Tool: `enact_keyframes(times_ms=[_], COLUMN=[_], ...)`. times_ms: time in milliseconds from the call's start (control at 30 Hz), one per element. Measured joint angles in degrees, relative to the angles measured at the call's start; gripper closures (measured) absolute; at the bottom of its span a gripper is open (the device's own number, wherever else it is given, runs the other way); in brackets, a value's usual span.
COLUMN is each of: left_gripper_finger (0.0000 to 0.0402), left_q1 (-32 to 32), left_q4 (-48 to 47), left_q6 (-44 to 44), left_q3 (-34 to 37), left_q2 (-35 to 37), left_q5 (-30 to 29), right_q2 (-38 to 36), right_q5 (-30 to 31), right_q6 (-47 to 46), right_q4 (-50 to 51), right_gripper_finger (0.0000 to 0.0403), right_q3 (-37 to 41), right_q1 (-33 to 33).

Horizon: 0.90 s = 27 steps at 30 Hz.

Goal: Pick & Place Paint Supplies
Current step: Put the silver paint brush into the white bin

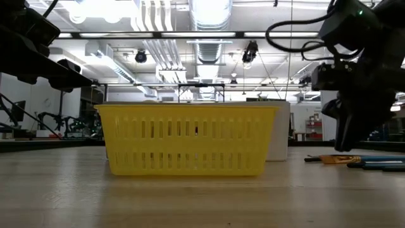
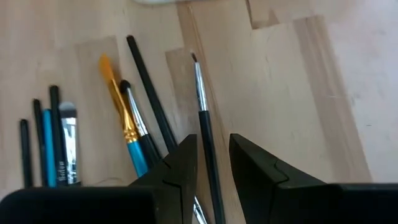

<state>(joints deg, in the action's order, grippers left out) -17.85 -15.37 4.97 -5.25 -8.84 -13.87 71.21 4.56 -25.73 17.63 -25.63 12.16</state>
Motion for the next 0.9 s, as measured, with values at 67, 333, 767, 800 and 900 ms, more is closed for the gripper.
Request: enact_keyframes(times_ms=[67, 333, 767, 800, 900], left_gripper_finger=[0.0096, 0.0096, 0.0096, 0.0096, 0.0096], left_q1=[0.0, 0.0, 0.0, 0.0, 0.0], left_q4=[0.0, 0.0, 0.0, 0.0, 0.0], left_q6=[0.0, 0.0, 0.0, 0.0, 0.0], left_q3=[0.0, 0.0, 0.0, 0.0, 0.0], left_q2=[0.0, 0.0, 0.0, 0.0, 0.0], left_q5=[0.0, 0.0, 0.0, 0.0, 0.0], right_q2=[1.8, 6.9, 7.2, 7.2, 7.2], right_q5=[0.0, 0.5, 2.3, 2.5, 2.7], right_q6=[0.4, 0.6, 0.0, -0.3, -0.5], right_q4=[-0.7, -2.0, -1.7, -1.6, -1.6], right_gripper_finger=[0.0309, 0.0309, 0.0358, 0.0371, 0.0385], right_q3=[0.0, -1.3, -1.5, -1.5, -1.5], right_q1=[0.0, 0.0, 0.0, 0.0, 0.0])
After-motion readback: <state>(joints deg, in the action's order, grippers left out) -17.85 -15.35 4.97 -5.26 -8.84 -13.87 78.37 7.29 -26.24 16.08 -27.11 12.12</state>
